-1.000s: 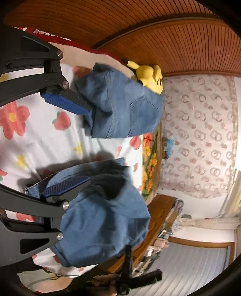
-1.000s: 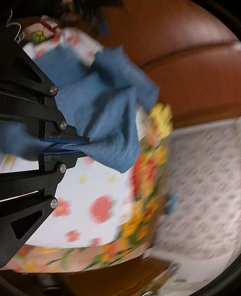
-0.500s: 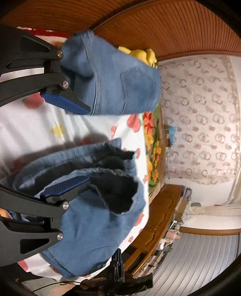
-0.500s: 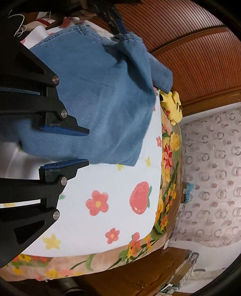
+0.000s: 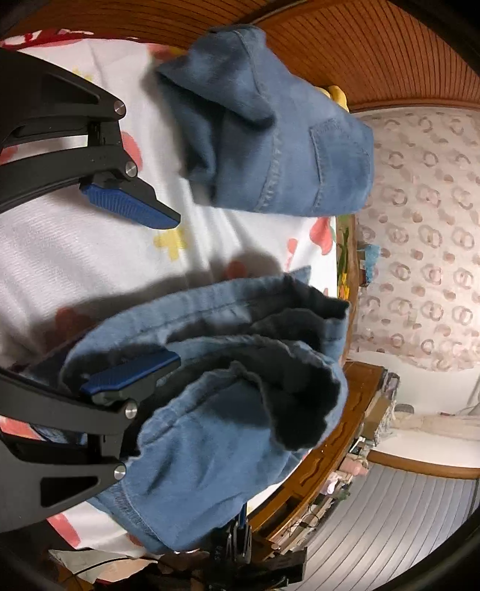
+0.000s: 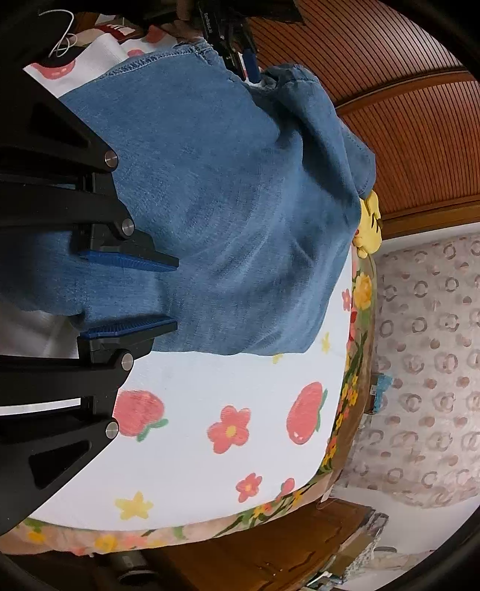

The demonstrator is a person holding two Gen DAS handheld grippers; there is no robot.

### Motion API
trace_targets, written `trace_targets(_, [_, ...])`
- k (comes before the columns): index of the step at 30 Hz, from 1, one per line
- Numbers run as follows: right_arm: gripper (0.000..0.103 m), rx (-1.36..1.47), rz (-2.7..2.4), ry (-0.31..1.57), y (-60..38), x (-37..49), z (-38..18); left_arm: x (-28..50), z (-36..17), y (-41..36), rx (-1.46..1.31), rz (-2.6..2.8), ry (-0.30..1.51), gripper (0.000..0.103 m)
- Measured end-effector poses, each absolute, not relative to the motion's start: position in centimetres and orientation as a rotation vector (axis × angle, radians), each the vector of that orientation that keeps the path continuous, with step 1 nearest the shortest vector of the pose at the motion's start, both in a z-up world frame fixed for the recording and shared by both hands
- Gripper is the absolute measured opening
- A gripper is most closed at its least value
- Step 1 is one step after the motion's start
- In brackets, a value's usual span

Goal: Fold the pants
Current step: 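Close the left tool on the jeans hem while the right tool folds the leg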

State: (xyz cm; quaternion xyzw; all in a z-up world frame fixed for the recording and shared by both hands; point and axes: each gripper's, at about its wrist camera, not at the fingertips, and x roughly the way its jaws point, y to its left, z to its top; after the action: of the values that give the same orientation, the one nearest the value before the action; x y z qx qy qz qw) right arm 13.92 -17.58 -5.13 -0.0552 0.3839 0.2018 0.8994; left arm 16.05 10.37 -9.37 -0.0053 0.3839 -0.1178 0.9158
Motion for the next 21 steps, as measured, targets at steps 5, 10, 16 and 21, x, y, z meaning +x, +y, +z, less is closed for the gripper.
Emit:
trace_targets(5, [0.026, -0.109, 0.439, 0.8, -17.7, 12.7, -5.5, 14.3, -9.8, 10.7, 0.027, -0.238, 0.805, 0.069])
trace_targets(10, [0.026, -0.102, 0.439, 0.791, -18.5, 11.7, -5.1, 12.9, -9.7, 11.4, 0.049, -0.24, 0.811, 0.069])
trace_targets(16, [0.034, -0.051, 0.401, 0.75, -20.6, 9.9, -4.6, 11.6, -8.2, 10.6, 0.038, -0.242, 0.734, 0.069])
trace_targets(21, [0.051, -0.058, 0.387, 0.703, -21.5, 7.1, -4.3, 10.1, -6.3, 9.1, -0.01, -0.269, 0.665, 0.069])
